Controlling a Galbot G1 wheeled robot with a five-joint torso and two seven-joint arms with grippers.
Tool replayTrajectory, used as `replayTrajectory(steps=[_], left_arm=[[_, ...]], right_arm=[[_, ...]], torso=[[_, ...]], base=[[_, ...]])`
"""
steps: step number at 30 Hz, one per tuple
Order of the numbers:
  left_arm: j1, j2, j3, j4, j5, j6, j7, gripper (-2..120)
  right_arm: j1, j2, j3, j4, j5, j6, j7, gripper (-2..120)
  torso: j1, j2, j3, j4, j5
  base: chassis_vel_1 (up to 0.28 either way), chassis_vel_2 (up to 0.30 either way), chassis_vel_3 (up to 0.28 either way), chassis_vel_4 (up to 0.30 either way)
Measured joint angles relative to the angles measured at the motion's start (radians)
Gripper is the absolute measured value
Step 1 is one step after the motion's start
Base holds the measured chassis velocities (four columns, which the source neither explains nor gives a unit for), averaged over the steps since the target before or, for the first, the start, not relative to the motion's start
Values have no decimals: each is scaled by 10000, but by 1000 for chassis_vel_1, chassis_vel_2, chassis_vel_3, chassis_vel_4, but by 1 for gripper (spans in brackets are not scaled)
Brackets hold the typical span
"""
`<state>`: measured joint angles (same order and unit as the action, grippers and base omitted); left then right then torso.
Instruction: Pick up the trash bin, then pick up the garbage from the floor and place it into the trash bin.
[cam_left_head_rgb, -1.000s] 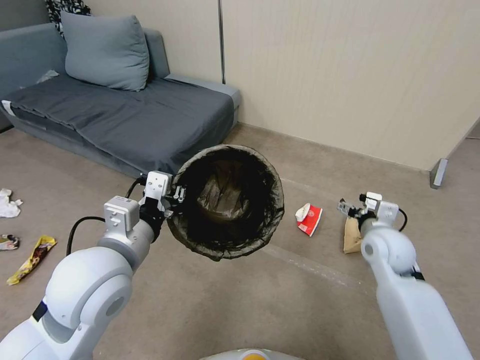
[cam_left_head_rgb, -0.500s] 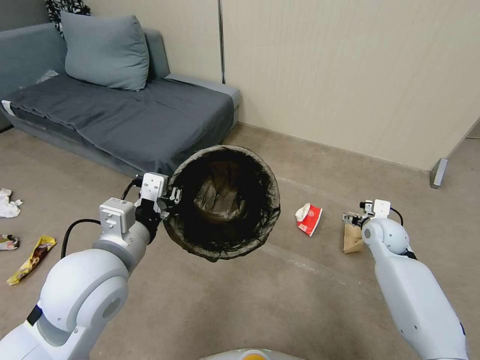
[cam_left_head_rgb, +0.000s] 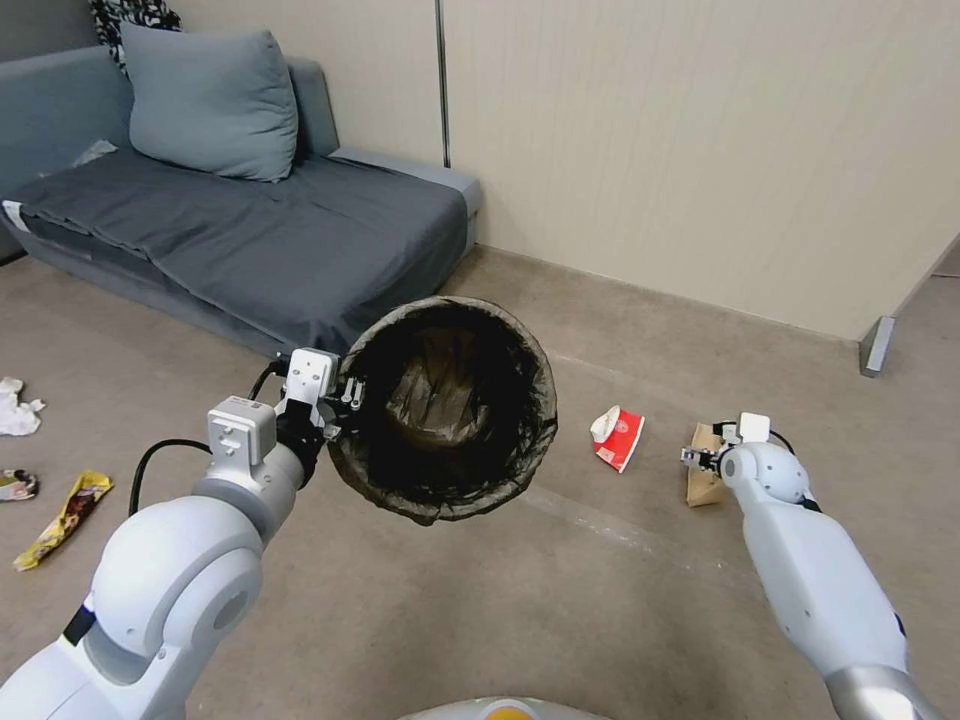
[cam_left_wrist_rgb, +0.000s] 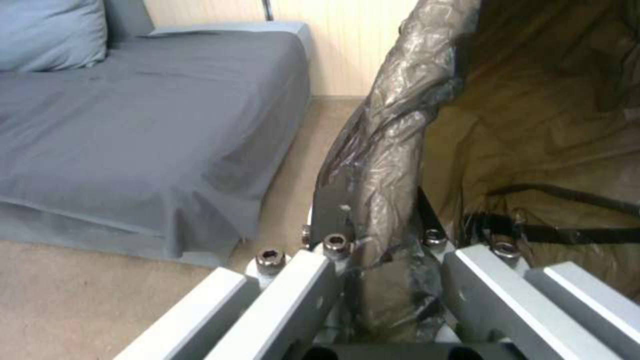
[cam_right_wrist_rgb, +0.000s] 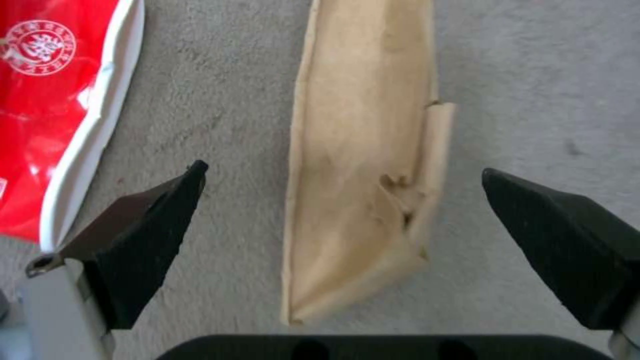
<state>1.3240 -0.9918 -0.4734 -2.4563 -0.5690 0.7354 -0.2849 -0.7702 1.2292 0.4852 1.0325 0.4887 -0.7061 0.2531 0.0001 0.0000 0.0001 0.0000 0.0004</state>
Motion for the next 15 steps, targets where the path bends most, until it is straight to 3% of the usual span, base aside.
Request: replayTrajectory(steps=[8, 15], left_arm=[[39, 100, -25, 6, 34, 0, 40, 0], [42, 123, -27, 12, 34, 0, 63, 0]], right_arm=[[1137, 269, 25, -1992, -1046, 560, -762, 100], [1496, 225, 59, -2586, -1309, 638, -878, 100]], torso=[[0, 0, 0, 1, -3], [0, 0, 0, 0, -4]], base=[[0, 0, 0, 0], [0, 0, 0, 0]])
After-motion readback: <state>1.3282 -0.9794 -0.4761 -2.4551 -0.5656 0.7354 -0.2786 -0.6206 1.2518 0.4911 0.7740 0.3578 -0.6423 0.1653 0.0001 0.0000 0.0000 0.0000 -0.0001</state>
